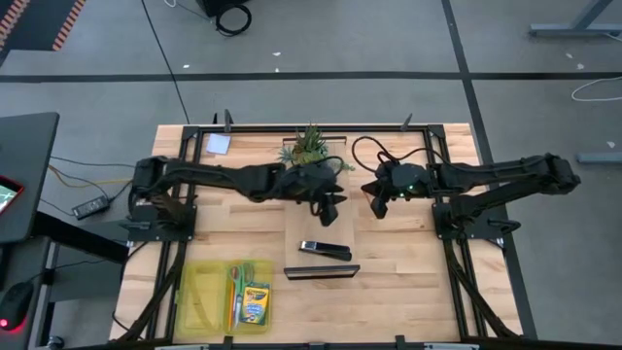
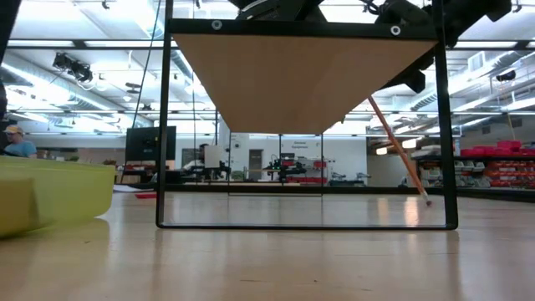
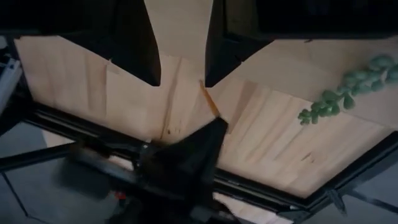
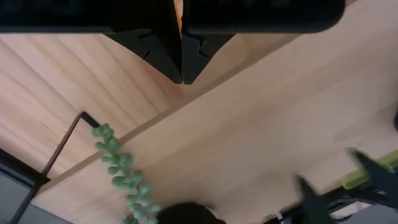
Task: Pack school essentials
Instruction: Put the orange pencil into the yellow supply box
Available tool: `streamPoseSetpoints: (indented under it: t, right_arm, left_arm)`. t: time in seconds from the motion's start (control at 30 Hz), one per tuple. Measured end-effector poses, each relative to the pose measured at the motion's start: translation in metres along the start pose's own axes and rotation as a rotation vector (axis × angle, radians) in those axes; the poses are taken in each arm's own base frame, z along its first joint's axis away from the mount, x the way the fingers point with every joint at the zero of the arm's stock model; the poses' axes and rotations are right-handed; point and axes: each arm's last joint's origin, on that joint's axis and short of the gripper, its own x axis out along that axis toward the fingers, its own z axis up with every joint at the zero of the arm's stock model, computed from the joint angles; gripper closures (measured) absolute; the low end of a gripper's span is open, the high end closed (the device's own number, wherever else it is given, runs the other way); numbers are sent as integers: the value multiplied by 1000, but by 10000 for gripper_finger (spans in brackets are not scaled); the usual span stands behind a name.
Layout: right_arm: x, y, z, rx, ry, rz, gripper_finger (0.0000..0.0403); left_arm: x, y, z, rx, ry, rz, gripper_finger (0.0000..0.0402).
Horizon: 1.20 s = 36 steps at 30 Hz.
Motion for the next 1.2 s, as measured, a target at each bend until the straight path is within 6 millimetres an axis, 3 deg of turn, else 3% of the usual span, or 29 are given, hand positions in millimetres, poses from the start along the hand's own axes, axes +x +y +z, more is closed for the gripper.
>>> streamPoseSetpoints:
  t: [0.53,1.2]
  right_arm:
    - [-12,-2,2,20,-21,30,393]
    - [-16,12,-4,-7,-10,105,393]
  left_arm:
    - [66,11,6,112,42,-42,241]
    - [70,1,4,173,45,-35,274]
